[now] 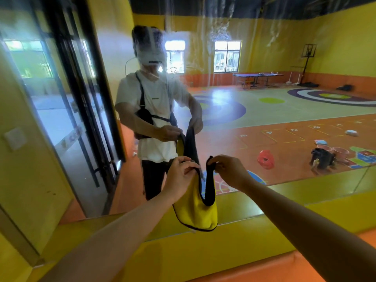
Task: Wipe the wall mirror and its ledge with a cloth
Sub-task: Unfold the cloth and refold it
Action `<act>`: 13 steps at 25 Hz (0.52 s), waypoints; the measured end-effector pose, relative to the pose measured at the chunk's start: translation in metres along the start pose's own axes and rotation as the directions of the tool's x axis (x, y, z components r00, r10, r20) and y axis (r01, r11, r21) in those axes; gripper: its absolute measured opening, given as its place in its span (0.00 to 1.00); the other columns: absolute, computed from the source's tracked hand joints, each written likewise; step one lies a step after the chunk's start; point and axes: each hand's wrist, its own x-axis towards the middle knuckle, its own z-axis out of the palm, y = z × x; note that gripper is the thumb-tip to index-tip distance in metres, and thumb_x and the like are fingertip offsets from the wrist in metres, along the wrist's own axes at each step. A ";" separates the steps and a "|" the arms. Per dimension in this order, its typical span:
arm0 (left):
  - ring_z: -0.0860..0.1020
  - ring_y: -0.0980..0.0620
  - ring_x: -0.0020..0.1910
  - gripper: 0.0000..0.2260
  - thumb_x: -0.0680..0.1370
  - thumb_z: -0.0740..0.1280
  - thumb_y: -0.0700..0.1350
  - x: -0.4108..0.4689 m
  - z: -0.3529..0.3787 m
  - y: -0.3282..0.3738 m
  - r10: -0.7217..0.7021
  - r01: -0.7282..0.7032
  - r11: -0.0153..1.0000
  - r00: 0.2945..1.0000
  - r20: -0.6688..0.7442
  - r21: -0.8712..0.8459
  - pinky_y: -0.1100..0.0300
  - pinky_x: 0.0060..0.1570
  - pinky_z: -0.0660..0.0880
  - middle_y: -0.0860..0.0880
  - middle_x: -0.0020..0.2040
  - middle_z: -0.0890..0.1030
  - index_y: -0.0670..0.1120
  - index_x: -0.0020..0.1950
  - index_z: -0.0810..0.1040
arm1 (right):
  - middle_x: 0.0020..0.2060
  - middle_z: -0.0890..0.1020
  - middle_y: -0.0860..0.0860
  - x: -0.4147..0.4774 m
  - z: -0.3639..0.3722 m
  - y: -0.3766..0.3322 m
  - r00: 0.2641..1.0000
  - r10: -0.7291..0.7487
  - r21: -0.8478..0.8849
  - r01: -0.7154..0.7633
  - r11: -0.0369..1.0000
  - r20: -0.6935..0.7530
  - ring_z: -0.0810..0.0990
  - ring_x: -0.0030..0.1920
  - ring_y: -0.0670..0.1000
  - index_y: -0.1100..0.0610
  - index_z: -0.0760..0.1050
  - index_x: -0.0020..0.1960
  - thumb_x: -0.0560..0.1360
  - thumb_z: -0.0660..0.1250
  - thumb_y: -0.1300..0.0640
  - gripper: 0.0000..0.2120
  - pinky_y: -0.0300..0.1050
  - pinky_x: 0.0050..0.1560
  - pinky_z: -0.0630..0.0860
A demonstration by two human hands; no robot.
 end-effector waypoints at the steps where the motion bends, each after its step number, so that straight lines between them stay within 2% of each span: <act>1: 0.80 0.58 0.56 0.09 0.79 0.70 0.32 -0.002 0.004 0.002 -0.051 0.051 0.996 0.999 -0.001 -0.079 0.61 0.64 0.77 0.50 0.58 0.73 0.45 0.51 0.84 | 0.40 0.84 0.47 0.000 0.009 -0.002 0.998 0.058 0.067 -0.058 0.996 0.001 0.81 0.37 0.43 0.55 0.85 0.47 0.74 0.66 0.75 0.18 0.31 0.44 0.76; 2: 0.82 0.59 0.53 0.08 0.79 0.69 0.32 -0.004 0.008 0.003 -0.112 0.111 0.983 0.994 0.002 -0.149 0.61 0.61 0.78 0.48 0.57 0.74 0.43 0.53 0.83 | 0.39 0.84 0.45 -0.001 0.016 -0.004 0.995 0.100 0.153 -0.100 0.983 0.007 0.81 0.37 0.44 0.49 0.84 0.45 0.74 0.66 0.75 0.21 0.38 0.45 0.79; 4: 0.84 0.51 0.52 0.09 0.79 0.71 0.35 -0.008 0.012 -0.002 -0.234 0.235 0.933 0.971 0.036 -0.273 0.57 0.55 0.81 0.45 0.57 0.80 0.48 0.54 0.79 | 0.42 0.85 0.48 -0.003 0.029 -0.006 0.985 0.172 0.330 -0.167 0.929 0.015 0.84 0.40 0.50 0.44 0.80 0.48 0.75 0.66 0.73 0.23 0.51 0.47 0.81; 6: 0.84 0.46 0.54 0.09 0.78 0.73 0.40 -0.012 0.015 -0.009 -0.344 0.343 0.874 0.937 0.059 -0.343 0.43 0.57 0.81 0.46 0.56 0.83 0.52 0.52 0.77 | 0.47 0.85 0.54 -0.006 0.033 -0.009 0.971 0.233 0.395 -0.232 0.889 0.046 0.84 0.43 0.52 0.48 0.77 0.60 0.76 0.68 0.71 0.21 0.48 0.47 0.82; 8: 0.84 0.45 0.56 0.08 0.78 0.73 0.40 -0.015 0.015 -0.013 -0.379 0.368 0.849 0.924 0.048 -0.379 0.37 0.60 0.79 0.50 0.55 0.85 0.49 0.54 0.78 | 0.52 0.82 0.60 -0.006 0.032 -0.011 0.950 0.288 0.459 -0.309 0.833 0.118 0.84 0.45 0.54 0.54 0.73 0.69 0.76 0.71 0.70 0.25 0.45 0.47 0.83; 10: 0.83 0.44 0.57 0.06 0.80 0.71 0.38 -0.016 0.015 -0.012 -0.388 0.381 0.820 0.919 0.074 -0.428 0.41 0.61 0.78 0.47 0.54 0.86 0.46 0.54 0.79 | 0.57 0.79 0.61 -0.005 0.029 -0.010 0.929 0.283 0.527 -0.369 0.765 0.239 0.85 0.46 0.57 0.53 0.71 0.73 0.75 0.73 0.69 0.29 0.47 0.49 0.84; 13: 0.83 0.47 0.54 0.06 0.79 0.71 0.37 -0.017 0.010 -0.009 -0.376 0.418 0.786 0.908 0.185 -0.456 0.51 0.51 0.78 0.45 0.55 0.85 0.46 0.53 0.79 | 0.59 0.82 0.60 0.000 0.021 -0.010 0.871 0.275 0.515 -0.467 0.718 0.406 0.87 0.48 0.59 0.55 0.75 0.71 0.76 0.71 0.70 0.26 0.47 0.50 0.84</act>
